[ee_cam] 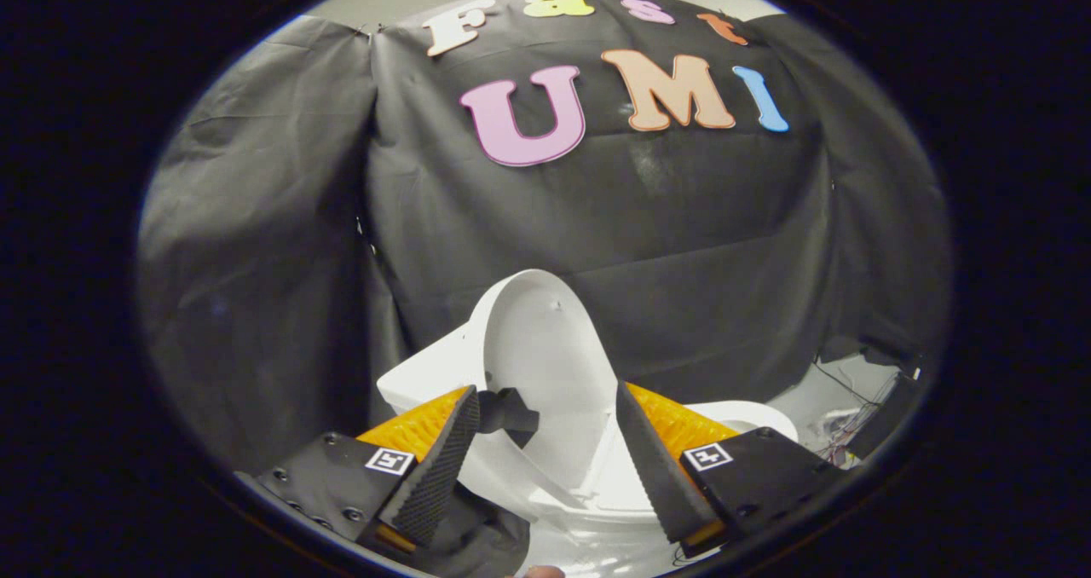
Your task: Open the toilet lid.
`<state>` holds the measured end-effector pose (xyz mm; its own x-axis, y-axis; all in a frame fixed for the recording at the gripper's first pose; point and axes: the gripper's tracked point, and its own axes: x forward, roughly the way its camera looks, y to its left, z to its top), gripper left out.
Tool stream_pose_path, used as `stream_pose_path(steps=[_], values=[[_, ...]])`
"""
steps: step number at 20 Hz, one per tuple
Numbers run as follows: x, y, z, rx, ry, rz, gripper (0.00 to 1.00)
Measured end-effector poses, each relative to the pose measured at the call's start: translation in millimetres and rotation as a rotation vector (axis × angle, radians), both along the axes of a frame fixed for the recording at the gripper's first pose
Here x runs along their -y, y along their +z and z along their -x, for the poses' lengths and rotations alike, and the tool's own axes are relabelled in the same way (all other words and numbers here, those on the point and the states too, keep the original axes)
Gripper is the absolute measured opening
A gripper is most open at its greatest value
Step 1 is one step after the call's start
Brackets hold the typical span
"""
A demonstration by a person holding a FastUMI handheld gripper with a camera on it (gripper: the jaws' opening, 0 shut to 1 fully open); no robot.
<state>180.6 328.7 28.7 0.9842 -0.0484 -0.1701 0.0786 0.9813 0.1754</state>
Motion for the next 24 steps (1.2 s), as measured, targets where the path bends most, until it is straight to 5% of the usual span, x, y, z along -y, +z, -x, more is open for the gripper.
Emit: stream_pose_path(steps=[14, 24], values=[[152.8, 36.3, 37.9, 0.053, -0.091, 0.092, 0.99], [222.3, -13.0, 76.9, 0.015, 0.010, 0.188, 0.99]])
